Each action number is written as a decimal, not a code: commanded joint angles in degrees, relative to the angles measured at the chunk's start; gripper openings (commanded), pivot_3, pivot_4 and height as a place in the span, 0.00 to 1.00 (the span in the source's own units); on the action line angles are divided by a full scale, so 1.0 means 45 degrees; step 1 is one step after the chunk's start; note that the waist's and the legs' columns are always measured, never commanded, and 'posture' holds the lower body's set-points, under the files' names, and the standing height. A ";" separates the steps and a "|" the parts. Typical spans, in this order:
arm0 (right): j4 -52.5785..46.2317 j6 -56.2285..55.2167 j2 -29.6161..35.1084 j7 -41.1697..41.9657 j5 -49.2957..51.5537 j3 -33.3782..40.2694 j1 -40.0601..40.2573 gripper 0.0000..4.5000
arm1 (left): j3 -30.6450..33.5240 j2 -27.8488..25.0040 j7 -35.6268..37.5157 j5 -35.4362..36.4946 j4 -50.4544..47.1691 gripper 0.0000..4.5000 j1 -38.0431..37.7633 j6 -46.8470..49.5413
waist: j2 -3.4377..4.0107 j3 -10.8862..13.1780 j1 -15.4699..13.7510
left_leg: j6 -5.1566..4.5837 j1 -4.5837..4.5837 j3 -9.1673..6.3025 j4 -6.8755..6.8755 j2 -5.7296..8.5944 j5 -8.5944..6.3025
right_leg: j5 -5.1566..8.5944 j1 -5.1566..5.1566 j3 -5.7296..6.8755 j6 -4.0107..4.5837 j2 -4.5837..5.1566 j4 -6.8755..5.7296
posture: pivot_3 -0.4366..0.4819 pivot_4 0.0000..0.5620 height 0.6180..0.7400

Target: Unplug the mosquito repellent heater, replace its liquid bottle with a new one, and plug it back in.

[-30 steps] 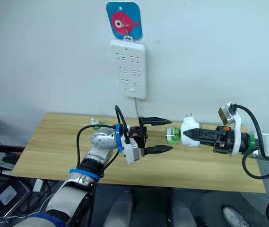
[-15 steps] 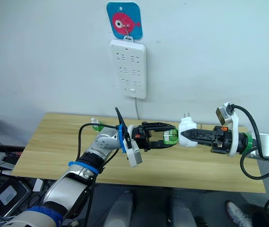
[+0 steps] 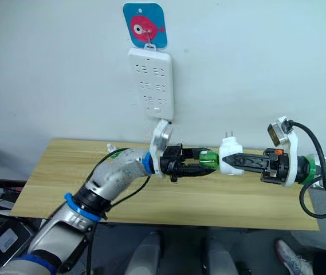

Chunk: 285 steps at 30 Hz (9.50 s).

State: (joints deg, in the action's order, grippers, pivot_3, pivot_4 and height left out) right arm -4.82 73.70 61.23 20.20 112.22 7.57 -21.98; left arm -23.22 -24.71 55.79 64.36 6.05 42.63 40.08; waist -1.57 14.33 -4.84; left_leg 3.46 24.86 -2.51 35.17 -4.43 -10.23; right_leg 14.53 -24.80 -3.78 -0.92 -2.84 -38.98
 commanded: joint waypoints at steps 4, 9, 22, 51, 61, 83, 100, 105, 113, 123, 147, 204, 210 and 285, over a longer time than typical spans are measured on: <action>-0.0822 0.0127 0.0228 -0.0196 0.0172 -0.0762 -0.0008 0.67 | 0.2919 0.1185 -0.2601 0.3976 0.4206 0.50 0.1766 0.7554 | -0.0005 0.0003 0.0179 | -0.0001 0.0002 -0.0006 0.0004 0.0008 -0.0001 | 0.0001 -0.0001 0.0006 0.0001 0.0000 0.0004 | 0.73 0.44 1.00; -0.0703 -0.0124 0.0161 -0.0323 0.0172 -0.0754 0.0058 0.67 | 0.3851 0.1641 -0.2779 0.3395 0.3628 0.71 0.1344 0.8530 | -0.0018 0.0014 0.0371 | -0.0002 0.0007 -0.0014 -0.0006 0.0007 -0.0001 | 0.0004 -0.0009 0.0008 0.0006 0.0000 0.0004 | 0.71 0.46 1.00; 0.0144 -0.0178 0.0111 -0.0152 0.0172 -0.0253 0.0189 0.67 | 0.3567 0.0719 0.1164 -0.3756 -0.0140 0.99 0.0028 -0.0093 | -0.0017 0.0015 0.0337 | 0.0004 0.0003 -0.0001 -0.0017 0.0008 0.0001 | 0.0003 -0.0007 -0.0005 0.0011 0.0003 0.0007 | 0.74 0.43 1.00; 0.0109 0.0019 -0.0757 -0.0580 0.0172 -0.0352 -0.0233 0.67 | 0.1801 0.2476 -0.2183 -1.6805 0.7882 0.88 0.0364 -2.6558 | -0.0010 0.0010 -0.0638 | 0.0002 0.0002 0.0092 0.0003 0.0007 0.0000 | -0.0021 -0.0019 -0.0079 0.0000 0.0014 0.0010 | 0.73 0.40 1.00; 0.0109 -0.0019 -0.0759 -0.0592 0.0172 -0.0330 -0.0109 0.67 | 0.0499 0.1943 -0.3355 -1.6352 0.7605 0.51 0.0422 -2.6228 | -0.0010 0.0010 -0.0631 | 0.0002 -0.0001 0.0092 0.0005 0.0007 0.0001 | -0.0024 -0.0017 -0.0078 0.0000 0.0014 0.0007 | 0.73 0.41 1.00; -0.0509 -0.0019 -0.0024 -0.0261 0.0172 -0.0956 0.0168 0.67 | 0.1460 -0.0702 0.0586 0.2677 0.1767 0.58 0.0496 0.7075 | -0.0018 0.0018 0.0164 | -0.0004 -0.0015 -0.0035 0.0059 0.0002 -0.0001 | -0.0008 0.0049 0.0021 0.0008 -0.0010 0.0001 | 0.74 0.43 1.00; 0.0427 -0.0236 -0.0104 -0.0398 0.0172 -0.0416 0.0313 0.67 | 0.2879 -0.1411 0.2653 -0.1922 -0.0080 1.00 -0.1096 0.4370 | -0.0015 0.0022 0.0347 | -0.0003 -0.0008 -0.0047 0.0046 0.0000 -0.0002 | 0.0002 0.0045 0.0027 0.0025 -0.0008 0.0004 | 0.74 0.44 1.00; 0.0979 -0.0121 -0.0163 -0.0500 0.0172 -0.0274 0.0188 0.67 | 0.2651 -0.0857 0.3273 -0.5971 -0.1645 1.00 -0.2289 -0.2773 | -0.0013 0.0023 0.0061 | 0.0000 -0.0011 -0.0027 0.0003 0.0001 -0.0001 | 0.0010 0.0035 0.0018 0.0042 0.0006 0.0020 | 0.75 0.44 1.00; 0.1406 0.0087 -0.0422 -0.0628 0.0172 -0.0388 -0.0376 0.67 | 0.2637 0.1526 0.2133 -1.2488 0.3194 1.00 -0.1789 -2.0346 | -0.0011 0.0023 -0.0471 | -0.0001 -0.0012 0.0054 0.0002 0.0009 -0.0003 | -0.0002 0.0032 -0.0056 0.0028 0.0019 0.0054 | 0.77 0.43 1.00; 0.1034 0.0305 -0.0977 -0.0855 0.0172 -0.0364 -0.0739 0.67 | 0.2426 0.2331 -0.0596 -1.5208 0.6757 1.00 -0.0280 -2.6164 | -0.0011 0.0022 -0.0695 | -0.0002 -0.0005 0.0071 0.0004 0.0009 -0.0003 | -0.0013 0.0027 -0.0066 0.0009 0.0019 0.0052 | 0.76 0.42 1.00; 0.0434 0.0212 -0.1247 -0.0826 0.0172 -0.0286 -0.0598 0.67 | 0.0483 0.1621 -0.4576 -1.6760 0.8062 0.50 0.0561 -2.6665 | -0.0011 0.0022 -0.0635 | -0.0001 -0.0017 0.0067 0.0009 0.0008 -0.0002 | -0.0015 0.0027 -0.0061 0.0006 0.0016 0.0020 | 0.74 0.43 1.00; 0.1262 0.0136 -0.0200 0.0011 0.0172 0.0233 0.0236 0.67 | 0.2632 -0.0065 0.2926 -0.9860 -0.0321 1.00 -0.2720 -1.1604 | 0.0015 0.0068 -0.0205 | -0.0028 -0.0018 -0.0052 -0.0036 0.0062 0.0002 | 0.0048 0.0082 0.0002 0.0051 0.0042 0.0072 | 0.77 0.45 1.00; 0.1285 0.0369 -0.0766 -0.0123 0.0172 0.0082 -0.0404 0.67 | 0.2695 0.1675 0.1899 -1.2860 0.3339 1.00 -0.1988 -2.2287 | 0.0015 0.0068 -0.0666 | -0.0043 -0.0009 -0.0006 -0.0038 0.0063 -0.0009 | 0.0040 0.0080 -0.0045 0.0038 0.0045 0.0106 | 0.77 0.43 1.00; 0.1277 -0.0524 0.0125 -0.1714 -0.0914 0.0162 0.0680 0.67 | 0.3451 -0.1551 -0.0839 0.2832 0.1421 0.50 -0.1134 0.7925 | 0.0016 0.0083 0.0285 | -0.0060 -0.0004 -0.0111 0.0080 0.0092 -0.0012 | 0.0044 0.0107 0.0006 -0.0006 0.0037 0.0007 | 0.74 0.45 1.00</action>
State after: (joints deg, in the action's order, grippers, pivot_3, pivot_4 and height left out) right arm -0.22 72.12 60.98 13.82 110.19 6.83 -18.72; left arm -9.15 -31.20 49.75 78.85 14.26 38.01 75.65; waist -1.50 14.71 -3.56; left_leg 3.19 24.84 -3.00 35.54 -4.01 -10.29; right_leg 14.73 -24.32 -3.76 -0.94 -2.67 -38.94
